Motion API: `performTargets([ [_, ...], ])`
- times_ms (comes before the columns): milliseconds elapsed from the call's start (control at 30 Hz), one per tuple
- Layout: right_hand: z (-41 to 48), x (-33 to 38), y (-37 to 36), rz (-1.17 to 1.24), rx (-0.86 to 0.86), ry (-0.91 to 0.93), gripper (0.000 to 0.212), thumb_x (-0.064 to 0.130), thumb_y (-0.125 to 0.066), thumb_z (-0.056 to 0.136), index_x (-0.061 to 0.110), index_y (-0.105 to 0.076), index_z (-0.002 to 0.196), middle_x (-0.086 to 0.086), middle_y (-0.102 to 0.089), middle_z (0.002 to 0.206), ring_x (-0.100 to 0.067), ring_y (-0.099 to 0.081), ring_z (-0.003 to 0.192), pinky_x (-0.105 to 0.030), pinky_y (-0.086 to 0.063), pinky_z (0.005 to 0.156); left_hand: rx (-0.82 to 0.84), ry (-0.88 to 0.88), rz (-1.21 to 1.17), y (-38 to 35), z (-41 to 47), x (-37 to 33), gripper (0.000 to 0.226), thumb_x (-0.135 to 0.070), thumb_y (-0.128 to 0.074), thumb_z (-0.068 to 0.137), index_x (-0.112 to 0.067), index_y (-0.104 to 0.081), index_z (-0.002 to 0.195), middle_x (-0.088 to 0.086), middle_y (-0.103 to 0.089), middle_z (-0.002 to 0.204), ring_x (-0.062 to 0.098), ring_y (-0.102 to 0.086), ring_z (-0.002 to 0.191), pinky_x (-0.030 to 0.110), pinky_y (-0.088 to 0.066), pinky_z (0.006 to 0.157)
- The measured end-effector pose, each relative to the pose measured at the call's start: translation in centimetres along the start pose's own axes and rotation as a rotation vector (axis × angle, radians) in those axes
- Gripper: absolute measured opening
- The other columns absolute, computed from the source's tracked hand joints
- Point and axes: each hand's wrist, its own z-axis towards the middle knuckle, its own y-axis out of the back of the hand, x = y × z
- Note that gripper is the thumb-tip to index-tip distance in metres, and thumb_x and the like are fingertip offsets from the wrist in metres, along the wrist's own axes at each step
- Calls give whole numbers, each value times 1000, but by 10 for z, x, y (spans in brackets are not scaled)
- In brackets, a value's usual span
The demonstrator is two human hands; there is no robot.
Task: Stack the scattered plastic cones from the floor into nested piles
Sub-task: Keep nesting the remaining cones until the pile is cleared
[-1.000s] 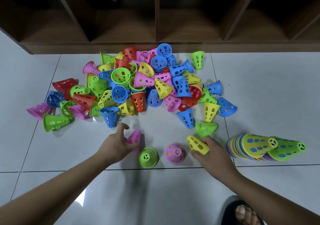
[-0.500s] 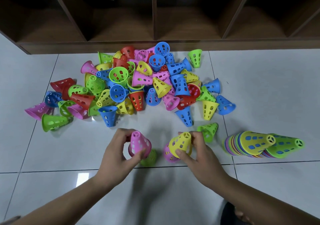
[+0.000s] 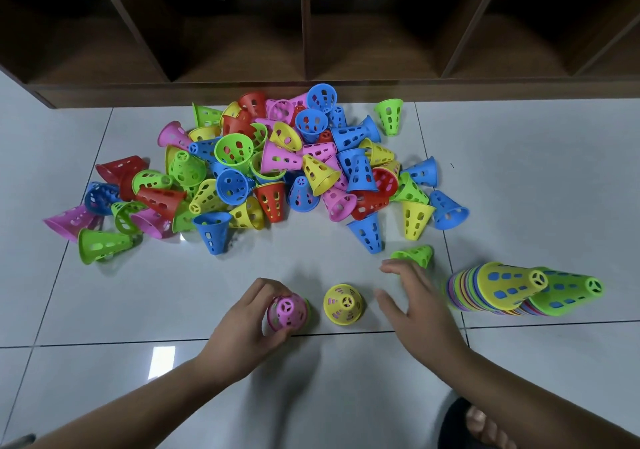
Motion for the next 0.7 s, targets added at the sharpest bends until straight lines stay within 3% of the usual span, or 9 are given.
performTargets([
  [167, 13, -24, 8, -189, -191, -13, 45, 12, -77, 90, 22, -63, 132, 7, -57, 135, -22, -55, 122, -49, -49, 102, 53, 4, 21, -8, 1, 8, 39, -46, -69, 86, -40, -56, 122, -23, -53, 121, 3, -62, 102, 25, -55, 83],
  [300, 19, -37, 7, -217, -133, -122, 53, 32, -67, 100, 26, -53, 150, 3, -50, 148, -25, -50, 130, -46, -45, 110, 131, -9, 37, -7, 5, 16, 48, -42, -82, 87, -39, -55, 127, -25, -52, 124, 0, -61, 104, 25, -55, 86],
  [400, 20, -40, 3, -237, -57, -127, 52, 42, -59, 103, 27, -52, 152, 1, -48, 152, -25, -47, 135, -46, -43, 113, 161, 0, -15, 5, 12, 11, 50, -59, -78, 91, -41, -55, 131, -25, -54, 131, -2, -60, 117, 16, -49, 95],
  [533, 16, -38, -2, -163, -1, -104, 32, 40, -58, 104, 27, -63, 132, 4, -50, 139, -21, -50, 134, -47, -45, 112, 28, 59, 77, 27, 27, 16, 48, -70, -48, 103, -36, -56, 136, -23, -56, 135, -5, -56, 122, 22, -46, 103],
  [600, 13, -38, -4, -106, 36, -92, 22, 39, -57, 105, 27, -64, 123, 7, -49, 132, -17, -52, 131, -44, -47, 109, -72, 76, 155, 39, 35, 27, 50, -67, -51, 101, -31, -58, 136, -15, -59, 133, 2, -57, 117, 26, -47, 100],
  [700, 7, -36, -2, -93, 69, -82, 14, 39, -60, 105, 27, -60, 113, 13, -48, 121, -6, -54, 116, -30, -44, 94, -211, 66, 261, 63, 47, 40, 44, -47, -63, 97, -22, -58, 134, -4, -58, 130, 18, -59, 116, 33, -49, 96],
])
